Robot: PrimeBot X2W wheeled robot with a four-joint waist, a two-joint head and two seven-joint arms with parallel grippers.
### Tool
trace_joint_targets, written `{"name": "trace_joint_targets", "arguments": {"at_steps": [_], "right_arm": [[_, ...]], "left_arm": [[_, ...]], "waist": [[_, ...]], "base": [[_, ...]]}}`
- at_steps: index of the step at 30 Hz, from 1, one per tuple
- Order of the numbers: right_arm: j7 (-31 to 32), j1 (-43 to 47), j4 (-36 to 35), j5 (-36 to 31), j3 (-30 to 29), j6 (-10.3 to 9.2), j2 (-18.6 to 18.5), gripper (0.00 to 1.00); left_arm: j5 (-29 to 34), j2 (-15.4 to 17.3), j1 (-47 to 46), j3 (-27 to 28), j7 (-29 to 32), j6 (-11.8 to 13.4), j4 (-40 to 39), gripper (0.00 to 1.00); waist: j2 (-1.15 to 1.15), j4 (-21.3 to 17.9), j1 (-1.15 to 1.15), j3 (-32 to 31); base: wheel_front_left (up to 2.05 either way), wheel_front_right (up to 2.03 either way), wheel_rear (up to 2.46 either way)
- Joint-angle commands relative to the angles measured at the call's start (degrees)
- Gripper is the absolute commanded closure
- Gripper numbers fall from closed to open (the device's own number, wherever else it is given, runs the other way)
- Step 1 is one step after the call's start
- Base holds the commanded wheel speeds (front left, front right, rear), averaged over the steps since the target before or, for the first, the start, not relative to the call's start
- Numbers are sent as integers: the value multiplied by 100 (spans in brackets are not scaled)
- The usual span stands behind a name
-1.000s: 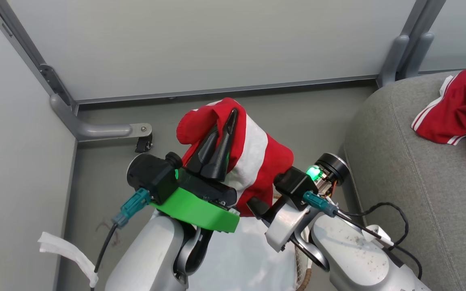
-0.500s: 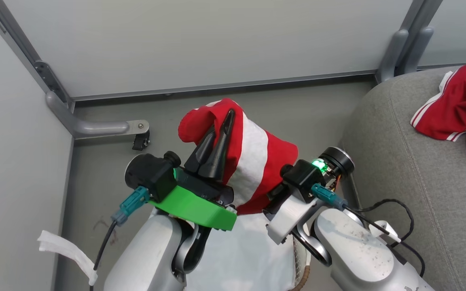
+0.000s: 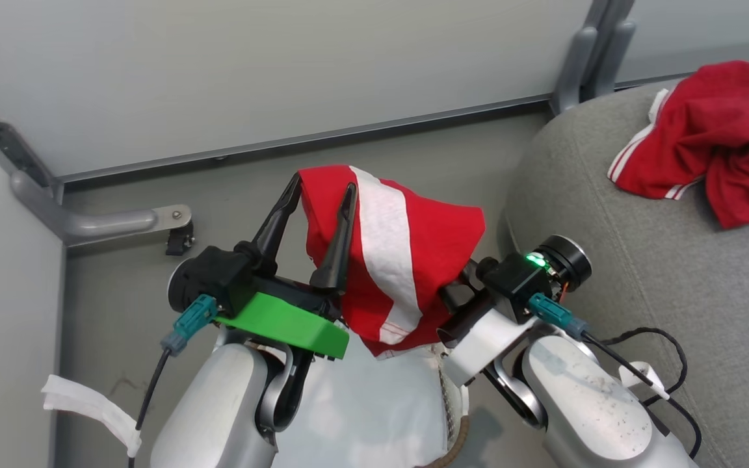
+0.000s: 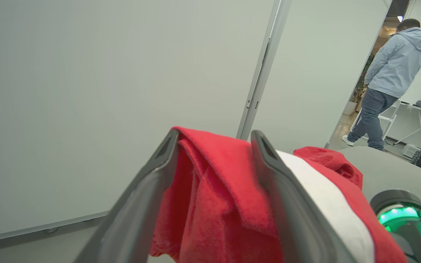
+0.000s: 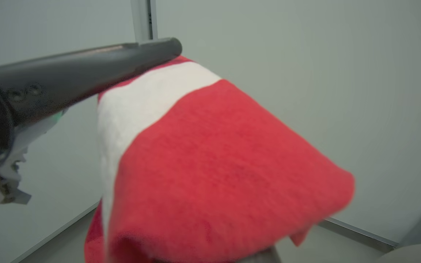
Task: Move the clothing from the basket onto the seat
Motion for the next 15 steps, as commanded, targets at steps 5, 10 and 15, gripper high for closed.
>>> {"name": "trace_joint_targets", "arguments": {"at_steps": [5, 10, 15], "right_arm": [[-11, 207, -167, -31, -228, -8, -18, 100], [-11, 327, -322, -45, -377, -8, -17, 100], [-11, 460, -461, -1, -541, -7, -16, 100]], "left_arm": [[146, 13, 59, 186, 4, -42, 181, 0], [277, 14, 36, 319, 4, -61, 307, 0], [369, 14, 27, 389, 4, -87, 398, 0]], "waist": [[0, -857, 0, 138], [0, -1399, 0, 211], [0, -1853, 0, 255]], "base": [[0, 0, 0], [0, 0, 0], [0, 0, 0]]}}
